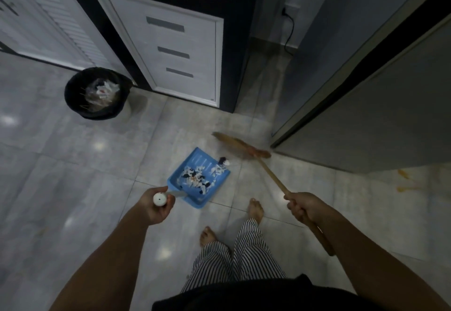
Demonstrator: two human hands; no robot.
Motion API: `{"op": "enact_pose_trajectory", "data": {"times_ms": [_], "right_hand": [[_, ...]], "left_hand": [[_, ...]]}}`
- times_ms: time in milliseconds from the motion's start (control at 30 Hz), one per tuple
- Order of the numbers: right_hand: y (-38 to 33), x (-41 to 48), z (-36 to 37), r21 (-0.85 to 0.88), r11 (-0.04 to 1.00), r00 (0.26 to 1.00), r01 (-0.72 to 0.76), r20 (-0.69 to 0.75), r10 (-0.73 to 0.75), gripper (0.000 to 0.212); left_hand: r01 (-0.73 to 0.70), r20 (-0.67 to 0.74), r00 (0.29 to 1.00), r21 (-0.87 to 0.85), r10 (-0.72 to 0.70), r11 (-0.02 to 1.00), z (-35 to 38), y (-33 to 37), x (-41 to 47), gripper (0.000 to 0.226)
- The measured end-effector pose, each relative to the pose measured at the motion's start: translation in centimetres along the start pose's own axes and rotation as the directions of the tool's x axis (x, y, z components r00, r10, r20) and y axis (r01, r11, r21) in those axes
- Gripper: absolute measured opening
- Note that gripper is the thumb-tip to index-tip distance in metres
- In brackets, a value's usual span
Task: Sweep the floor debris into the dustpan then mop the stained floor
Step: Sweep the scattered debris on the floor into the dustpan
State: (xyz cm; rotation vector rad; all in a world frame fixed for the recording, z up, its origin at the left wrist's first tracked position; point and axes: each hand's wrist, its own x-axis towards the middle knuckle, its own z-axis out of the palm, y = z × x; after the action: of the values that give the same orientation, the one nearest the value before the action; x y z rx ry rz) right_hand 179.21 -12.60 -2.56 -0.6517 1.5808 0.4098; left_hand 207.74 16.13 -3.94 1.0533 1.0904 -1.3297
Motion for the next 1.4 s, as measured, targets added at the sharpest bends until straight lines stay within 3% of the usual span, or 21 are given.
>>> {"op": "enact_pose_trajectory", "data": {"times_ms": [167,300,533,700,933,1300,1400], "right_hand": [[0.9,1.1,0.3,0.178,0.980,0.996,-0.083,-0.008,0.086,0.041],[2.4,1.8,3.5,0.123,0.974,0.981,-0.192,0.058,0.186,0.045],[4.3,0.9,6.9,0.116,0.960,0.943,-0.255,0.250,0.221,0.042],[3.5,-1.9,4.4,0.148,0.972,0.968,-0.185,0.196,0.155,0.040],[4.4,-5.1,-2.6,0.337,0.928,0.985,-0.157,0.122,0.122,0.042],[10.9,-0.5,-7.9,0.522,0.843,0.985,-0.129,-0.033,0.171,0.039],[12.0,0.1,-6.7,0.474,0.856,0.977,-0.206,0.049,0.208,0.037]], "left_hand": [[0.018,-0.016,1.000,0.085,-0.017,0.996,-1.6,0.3,-1.0,0.026],[0.029,-0.034,0.999,0.151,-0.024,0.988,-1.5,0.7,-1.4,0.027],[0.010,-0.034,0.999,0.209,-0.003,0.978,-0.4,1.0,-1.3,0.027],[-0.005,-0.020,1.000,0.265,0.010,0.964,0.8,0.1,-2.0,0.026],[0.027,0.014,0.999,0.356,-0.034,0.934,4.6,-1.6,-3.8,0.027],[0.041,-0.034,0.999,0.509,-0.027,0.860,12.1,-6.6,0.2,0.025],[0.036,-0.046,0.999,0.501,-0.014,0.865,12.5,-7.2,1.4,0.024]]}}
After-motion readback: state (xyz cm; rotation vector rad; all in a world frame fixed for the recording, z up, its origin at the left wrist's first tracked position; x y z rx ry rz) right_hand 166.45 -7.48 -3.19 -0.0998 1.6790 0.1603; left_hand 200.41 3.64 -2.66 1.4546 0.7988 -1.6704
